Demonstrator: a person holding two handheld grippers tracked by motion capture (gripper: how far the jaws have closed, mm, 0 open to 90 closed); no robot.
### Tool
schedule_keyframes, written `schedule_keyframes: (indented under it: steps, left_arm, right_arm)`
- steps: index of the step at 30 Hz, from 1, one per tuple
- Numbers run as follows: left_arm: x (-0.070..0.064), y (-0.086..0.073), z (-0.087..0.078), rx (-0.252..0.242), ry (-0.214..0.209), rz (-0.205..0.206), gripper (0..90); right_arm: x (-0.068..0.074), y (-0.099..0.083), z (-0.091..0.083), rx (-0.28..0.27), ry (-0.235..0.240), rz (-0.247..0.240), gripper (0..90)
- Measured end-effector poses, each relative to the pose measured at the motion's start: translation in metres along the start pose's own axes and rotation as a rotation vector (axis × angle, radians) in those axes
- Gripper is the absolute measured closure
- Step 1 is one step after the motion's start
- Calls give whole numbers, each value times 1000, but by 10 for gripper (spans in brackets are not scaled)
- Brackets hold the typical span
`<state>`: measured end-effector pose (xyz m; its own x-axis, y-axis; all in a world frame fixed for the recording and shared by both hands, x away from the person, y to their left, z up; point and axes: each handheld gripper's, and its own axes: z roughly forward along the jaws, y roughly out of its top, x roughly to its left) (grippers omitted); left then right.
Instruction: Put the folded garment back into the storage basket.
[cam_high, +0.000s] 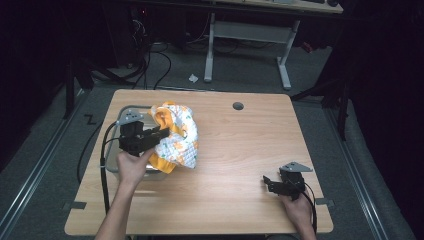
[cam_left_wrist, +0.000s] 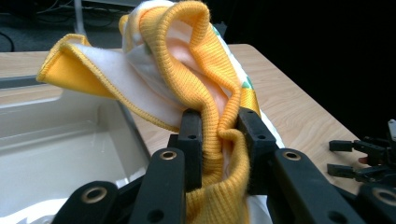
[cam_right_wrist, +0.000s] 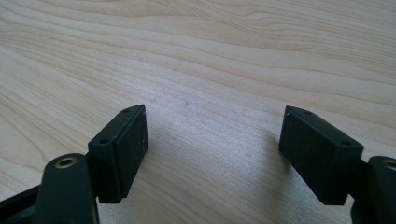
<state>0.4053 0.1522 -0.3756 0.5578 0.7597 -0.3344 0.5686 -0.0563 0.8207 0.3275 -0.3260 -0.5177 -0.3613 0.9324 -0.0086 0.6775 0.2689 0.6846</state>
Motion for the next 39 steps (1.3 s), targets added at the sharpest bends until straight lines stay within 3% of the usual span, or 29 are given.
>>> schedule_keyframes:
  steps: [19, 39]
  left_arm:
    - [27, 1, -16, -6, 35, -24, 736]
    - [57, -2, -21, 12, 64, -49, 736]
  right_arm:
    - [0, 0, 0, -1, 1, 2, 241]
    - [0, 0, 0, 0, 0, 2, 241]
